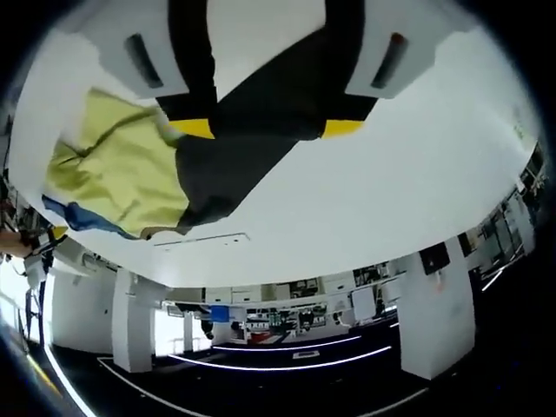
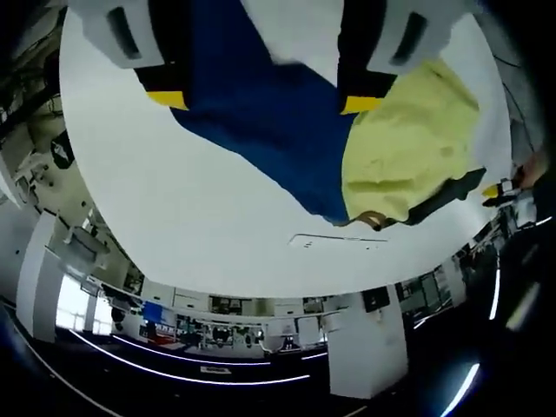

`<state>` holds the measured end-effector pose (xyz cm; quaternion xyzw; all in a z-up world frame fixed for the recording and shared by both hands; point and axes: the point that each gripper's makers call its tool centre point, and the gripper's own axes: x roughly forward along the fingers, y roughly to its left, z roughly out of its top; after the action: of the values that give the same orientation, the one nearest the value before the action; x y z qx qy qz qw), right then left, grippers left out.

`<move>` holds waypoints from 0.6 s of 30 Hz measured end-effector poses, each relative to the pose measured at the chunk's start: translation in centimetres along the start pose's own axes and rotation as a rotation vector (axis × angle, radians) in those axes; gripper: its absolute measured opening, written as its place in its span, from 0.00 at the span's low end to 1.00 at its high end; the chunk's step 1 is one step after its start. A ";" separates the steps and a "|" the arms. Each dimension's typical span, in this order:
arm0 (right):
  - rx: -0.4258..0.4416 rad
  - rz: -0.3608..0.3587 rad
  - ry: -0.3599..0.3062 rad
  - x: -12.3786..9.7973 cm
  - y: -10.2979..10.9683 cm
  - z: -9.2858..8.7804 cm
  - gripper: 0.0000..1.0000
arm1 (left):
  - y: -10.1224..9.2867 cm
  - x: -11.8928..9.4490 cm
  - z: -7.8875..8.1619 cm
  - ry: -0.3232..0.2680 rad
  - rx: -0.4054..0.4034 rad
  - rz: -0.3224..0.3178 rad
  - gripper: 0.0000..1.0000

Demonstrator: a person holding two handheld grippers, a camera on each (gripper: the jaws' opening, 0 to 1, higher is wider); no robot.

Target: Fold the garment on the visible template until the final outline fits inside the template.

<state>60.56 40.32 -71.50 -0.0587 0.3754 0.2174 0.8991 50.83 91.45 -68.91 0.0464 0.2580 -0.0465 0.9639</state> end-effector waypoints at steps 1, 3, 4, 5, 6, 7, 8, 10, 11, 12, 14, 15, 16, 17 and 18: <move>0.001 0.006 0.003 0.0 0.2 -0.1 0.69 | -0.5 0.1 0.0 0.004 0.004 -0.013 0.48; -0.001 0.029 0.009 -0.2 1.4 -0.5 0.71 | -1.5 0.1 0.3 0.003 0.007 -0.036 0.49; -0.010 0.048 0.014 -0.3 2.2 -0.7 0.72 | -2.3 0.1 0.6 -0.005 0.010 -0.056 0.51; -0.013 0.056 0.016 -0.4 2.7 -0.8 0.72 | -2.7 0.1 0.7 -0.010 0.012 -0.066 0.52; -0.020 0.072 0.015 -0.5 3.5 -0.9 0.73 | -3.2 0.0 0.9 -0.016 0.016 -0.076 0.54; -0.022 0.082 0.012 -0.6 4.0 -1.0 0.73 | -4.0 -0.1 1.2 -0.027 0.023 -0.093 0.54; -0.024 0.096 0.011 -0.8 4.7 -1.1 0.73 | -4.4 -0.1 1.3 -0.031 0.026 -0.104 0.55; -0.023 0.113 0.008 -1.0 5.6 -1.2 0.73 | -5.6 -0.2 1.3 -0.030 0.033 -0.128 0.56; -0.021 0.118 0.008 -1.1 6.1 -1.4 0.73 | -6.2 -0.3 1.3 -0.035 0.036 -0.141 0.56; -0.024 0.124 0.009 -1.2 6.5 -1.5 0.73 | -6.7 -0.3 1.3 -0.036 0.033 -0.152 0.56; -0.035 0.138 0.012 -1.3 7.4 -1.9 0.72 | -7.7 -0.5 1.1 -0.035 0.029 -0.172 0.56; -0.037 0.148 0.018 -1.4 8.0 -2.3 0.72 | -8.2 -0.6 1.0 -0.036 0.029 -0.184 0.56; -0.040 0.158 0.020 -1.5 8.4 -2.4 0.71 | -8.7 -0.7 0.8 -0.033 0.032 -0.197 0.56; -0.041 0.163 0.017 -1.6 8.8 -2.5 0.71 | -9.3 -1.0 0.6 -0.030 0.031 -0.206 0.55; -0.042 0.169 0.017 -1.7 9.2 -2.6 0.71 | -9.9 -1.1 0.4 -0.029 0.033 -0.220 0.55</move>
<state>53.76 47.32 -71.62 -0.0475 0.3819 0.2996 0.8730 48.97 81.69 -68.67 0.0329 0.2469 -0.1571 0.9556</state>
